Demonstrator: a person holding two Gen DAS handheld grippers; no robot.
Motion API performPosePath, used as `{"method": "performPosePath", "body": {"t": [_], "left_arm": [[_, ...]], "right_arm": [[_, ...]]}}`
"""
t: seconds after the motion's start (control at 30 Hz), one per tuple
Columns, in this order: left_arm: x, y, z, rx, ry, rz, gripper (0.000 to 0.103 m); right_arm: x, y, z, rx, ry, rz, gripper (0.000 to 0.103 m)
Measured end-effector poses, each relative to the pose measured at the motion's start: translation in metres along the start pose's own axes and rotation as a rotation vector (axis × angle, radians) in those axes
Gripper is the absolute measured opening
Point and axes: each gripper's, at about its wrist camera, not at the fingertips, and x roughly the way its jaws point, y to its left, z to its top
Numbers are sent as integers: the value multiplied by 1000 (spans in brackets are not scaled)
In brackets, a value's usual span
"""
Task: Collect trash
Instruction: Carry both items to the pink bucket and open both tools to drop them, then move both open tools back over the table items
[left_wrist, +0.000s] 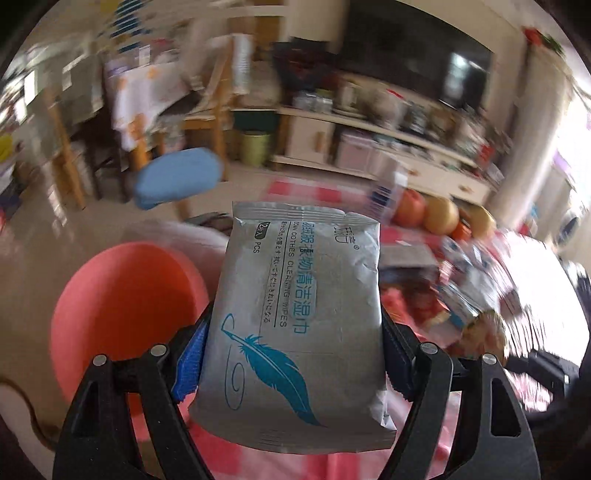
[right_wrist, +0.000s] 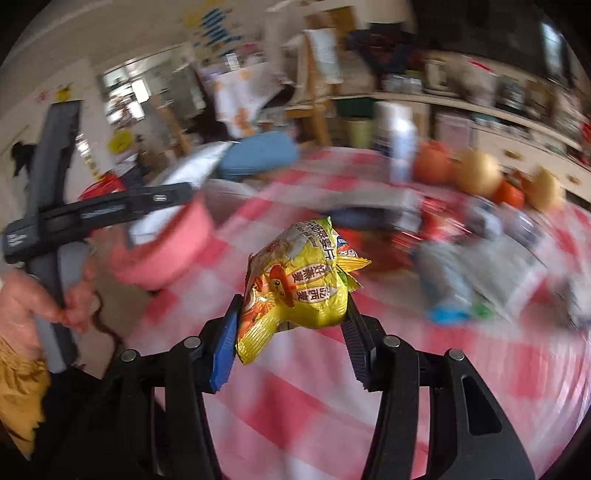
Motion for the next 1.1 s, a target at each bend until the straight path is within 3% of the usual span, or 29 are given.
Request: {"method": "performPosePath", "body": {"t": [0.3,0.43,0.5,0.53,0.63,0.73,0.87,1.03,1.1], "left_arm": [[4,110,6,-259,-14,221,79],[8,154,4,-383,7,283,82],[7,169,2,-424,-8,311,84],[6,175,1,-439,-16,326,89],[3,180,-1,-460,-61,335,90],[1,175,1,-445,-93,297,90],[-3,157,4,-408,-123,260,90],[-3,126,12,-339,-133,219,90],[-1,109,16,-283,-113,235,90]], "right_arm": [[78,125,71,-214,25,129,53],[113,157,86,-275,47,129,55],[126,164,88,-289,57,128,63],[132,166,87,-286,58,126,68],[137,159,83,-220,45,110,83],[128,140,74,-141,24,112,87],[114,109,56,-90,16,53,90],[93,76,33,-48,-6,-6,94],[84,66,28,-37,-23,-18,96]]}}
